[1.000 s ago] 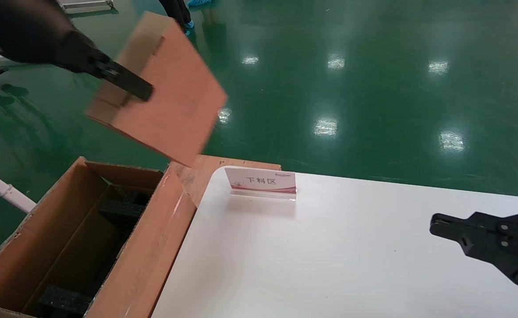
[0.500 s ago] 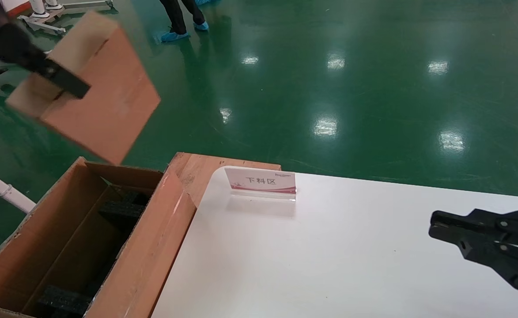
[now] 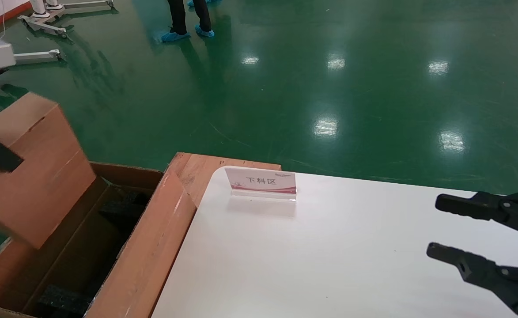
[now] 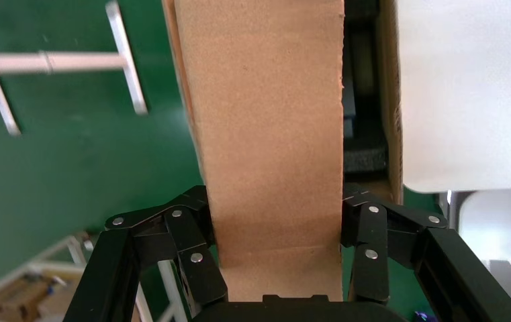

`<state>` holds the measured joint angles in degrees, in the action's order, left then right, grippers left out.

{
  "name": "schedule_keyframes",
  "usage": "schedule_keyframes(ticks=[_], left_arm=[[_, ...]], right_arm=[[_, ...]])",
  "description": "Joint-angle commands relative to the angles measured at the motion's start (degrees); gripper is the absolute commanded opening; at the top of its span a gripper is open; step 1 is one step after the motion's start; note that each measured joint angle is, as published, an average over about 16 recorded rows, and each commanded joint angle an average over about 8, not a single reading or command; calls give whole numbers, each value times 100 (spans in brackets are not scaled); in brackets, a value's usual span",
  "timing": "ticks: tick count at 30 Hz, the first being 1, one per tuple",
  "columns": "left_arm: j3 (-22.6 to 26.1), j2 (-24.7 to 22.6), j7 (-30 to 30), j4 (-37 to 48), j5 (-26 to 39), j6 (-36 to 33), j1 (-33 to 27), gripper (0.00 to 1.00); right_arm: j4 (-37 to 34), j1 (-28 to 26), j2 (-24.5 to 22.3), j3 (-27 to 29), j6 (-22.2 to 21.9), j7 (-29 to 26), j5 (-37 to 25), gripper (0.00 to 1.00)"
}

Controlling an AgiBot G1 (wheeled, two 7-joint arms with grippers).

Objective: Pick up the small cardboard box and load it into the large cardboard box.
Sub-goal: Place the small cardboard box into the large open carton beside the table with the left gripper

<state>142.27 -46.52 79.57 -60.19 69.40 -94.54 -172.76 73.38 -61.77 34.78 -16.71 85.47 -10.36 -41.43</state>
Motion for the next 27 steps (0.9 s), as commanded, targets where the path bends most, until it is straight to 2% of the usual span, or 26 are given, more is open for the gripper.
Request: schedule_keyframes(ticks=[1,10,18,27], left_arm=[[283,-23,-55,93,-134,8,-24,0],[762,285,-159,156,-378,184,76,0],[530,662,-119,175,-200,612,654,0],[400,1158,140,-187,31,845,906,0]], right_arm=[[0,0,0,-1,0,0,0,100],[0,-1,-2,-4,-2,2,3,100],[0,-1,-3,-7,-3,3,4,100],[0,-2,-4,-10,-4,5,7,100]])
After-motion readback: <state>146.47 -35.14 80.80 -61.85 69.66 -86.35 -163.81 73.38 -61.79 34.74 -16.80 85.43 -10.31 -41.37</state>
